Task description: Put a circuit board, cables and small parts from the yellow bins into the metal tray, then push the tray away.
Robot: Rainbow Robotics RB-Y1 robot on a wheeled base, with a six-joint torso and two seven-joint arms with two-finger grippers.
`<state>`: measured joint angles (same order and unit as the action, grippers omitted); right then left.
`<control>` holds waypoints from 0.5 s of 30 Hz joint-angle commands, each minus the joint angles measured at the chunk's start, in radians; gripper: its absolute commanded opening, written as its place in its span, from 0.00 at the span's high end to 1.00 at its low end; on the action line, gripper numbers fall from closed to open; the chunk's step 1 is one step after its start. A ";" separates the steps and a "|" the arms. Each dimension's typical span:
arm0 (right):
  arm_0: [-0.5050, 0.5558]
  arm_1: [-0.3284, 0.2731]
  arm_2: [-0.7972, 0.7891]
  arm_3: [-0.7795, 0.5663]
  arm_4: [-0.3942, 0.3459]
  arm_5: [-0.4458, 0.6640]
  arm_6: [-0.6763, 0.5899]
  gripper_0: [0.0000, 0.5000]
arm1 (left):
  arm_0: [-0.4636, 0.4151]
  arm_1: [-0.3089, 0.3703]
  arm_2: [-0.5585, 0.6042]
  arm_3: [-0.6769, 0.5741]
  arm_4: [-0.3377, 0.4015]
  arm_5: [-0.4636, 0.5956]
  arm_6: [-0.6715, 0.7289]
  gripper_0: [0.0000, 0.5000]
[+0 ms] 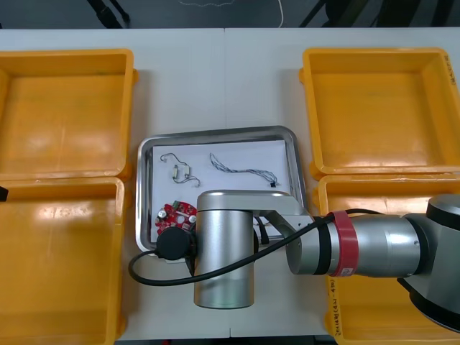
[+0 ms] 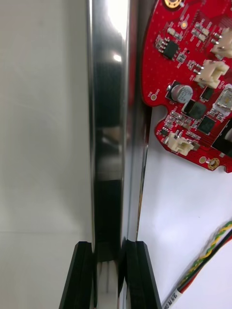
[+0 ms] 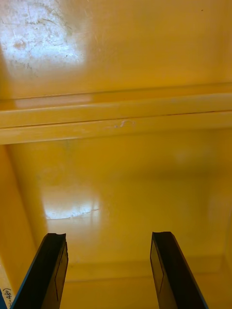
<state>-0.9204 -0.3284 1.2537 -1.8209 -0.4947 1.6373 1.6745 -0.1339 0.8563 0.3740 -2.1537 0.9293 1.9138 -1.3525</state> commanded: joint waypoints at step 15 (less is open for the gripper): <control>-0.138 0.028 -0.094 0.072 0.005 0.016 0.044 1.00 | 0.017 0.012 0.029 -0.026 0.006 0.006 -0.022 0.00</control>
<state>-1.0024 -0.3282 1.1992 -1.7643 -0.4946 1.6477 1.6745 -0.1339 0.8563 0.3740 -2.1538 0.9293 1.9138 -1.3525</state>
